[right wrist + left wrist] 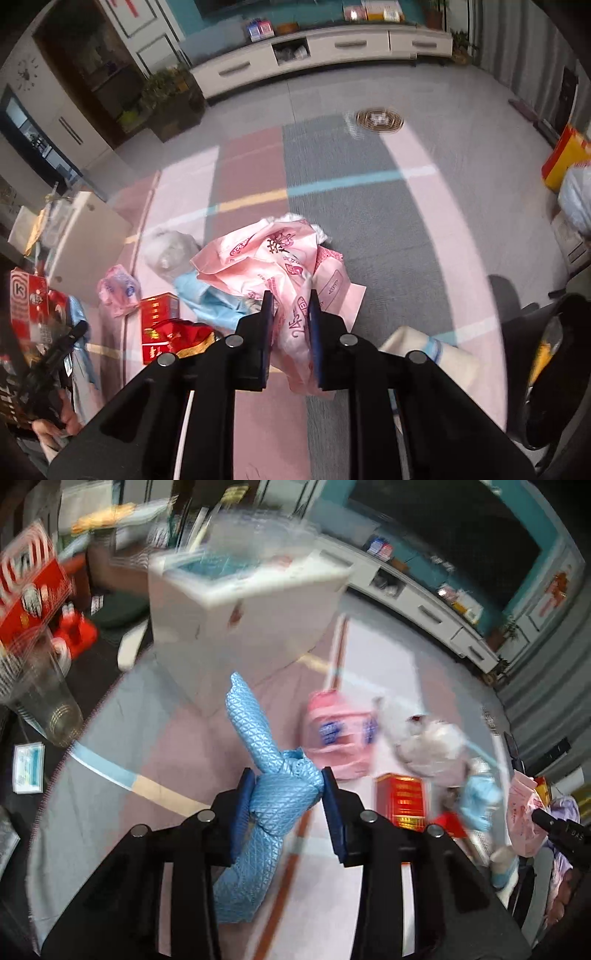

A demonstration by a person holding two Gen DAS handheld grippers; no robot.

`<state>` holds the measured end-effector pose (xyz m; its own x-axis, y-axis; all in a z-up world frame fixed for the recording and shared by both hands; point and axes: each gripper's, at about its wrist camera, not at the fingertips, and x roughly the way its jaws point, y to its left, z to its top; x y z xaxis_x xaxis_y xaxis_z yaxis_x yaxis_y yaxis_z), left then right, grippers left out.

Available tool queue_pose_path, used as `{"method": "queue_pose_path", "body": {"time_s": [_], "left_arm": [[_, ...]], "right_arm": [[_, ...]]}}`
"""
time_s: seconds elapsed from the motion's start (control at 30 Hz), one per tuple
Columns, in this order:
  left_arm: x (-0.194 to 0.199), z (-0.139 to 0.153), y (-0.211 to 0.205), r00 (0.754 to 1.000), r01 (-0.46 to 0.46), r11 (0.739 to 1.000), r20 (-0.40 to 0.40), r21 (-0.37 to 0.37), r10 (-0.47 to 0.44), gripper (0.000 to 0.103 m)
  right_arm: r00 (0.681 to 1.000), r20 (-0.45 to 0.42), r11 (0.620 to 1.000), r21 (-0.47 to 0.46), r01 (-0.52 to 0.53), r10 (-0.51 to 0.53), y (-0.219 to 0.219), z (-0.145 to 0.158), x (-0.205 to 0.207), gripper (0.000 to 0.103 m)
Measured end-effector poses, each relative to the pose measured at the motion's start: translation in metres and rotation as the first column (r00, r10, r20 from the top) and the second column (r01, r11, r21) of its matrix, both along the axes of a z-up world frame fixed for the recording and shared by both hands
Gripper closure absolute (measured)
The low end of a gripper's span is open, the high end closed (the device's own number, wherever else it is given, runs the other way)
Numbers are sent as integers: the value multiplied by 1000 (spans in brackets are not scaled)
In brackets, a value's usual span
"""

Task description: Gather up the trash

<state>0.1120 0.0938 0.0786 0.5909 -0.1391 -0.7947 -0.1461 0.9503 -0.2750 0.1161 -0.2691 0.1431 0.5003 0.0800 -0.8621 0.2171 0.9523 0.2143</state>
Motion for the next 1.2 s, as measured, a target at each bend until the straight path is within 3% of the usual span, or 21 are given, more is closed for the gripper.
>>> {"method": "queue_pose_path", "body": {"time_s": [0.13, 0.37, 0.6, 0.8, 0.93, 1.1, 1.2], "left_arm": [[-34, 47, -16, 995, 34, 999, 92, -14, -33, 65], [-102, 78, -42, 976, 45, 999, 210, 30, -50, 65], [-126, 61, -57, 979, 51, 998, 194, 39, -58, 65], [-131, 46, -70, 974, 50, 983, 209, 176, -87, 64], [-131, 37, -66, 979, 89, 989, 173, 117, -109, 64], [-136, 30, -71, 978, 95, 981, 166, 166, -123, 64], [-138, 29, -72, 977, 115, 982, 160, 150, -139, 64]], "right_arm": [[995, 103, 999, -43, 7, -2, 1, 27, -36, 84], [979, 195, 997, -72, -42, 55, 4, 51, -77, 84], [978, 195, 996, -60, -66, 76, 8, 48, -99, 84], [975, 192, 992, -79, -98, 112, 22, 44, -106, 84], [975, 187, 992, -68, -105, 117, 25, 41, -106, 83], [979, 166, 992, -78, -102, 114, 28, 31, -108, 83], [979, 158, 990, -73, -117, 128, 31, 27, -110, 83]]}}
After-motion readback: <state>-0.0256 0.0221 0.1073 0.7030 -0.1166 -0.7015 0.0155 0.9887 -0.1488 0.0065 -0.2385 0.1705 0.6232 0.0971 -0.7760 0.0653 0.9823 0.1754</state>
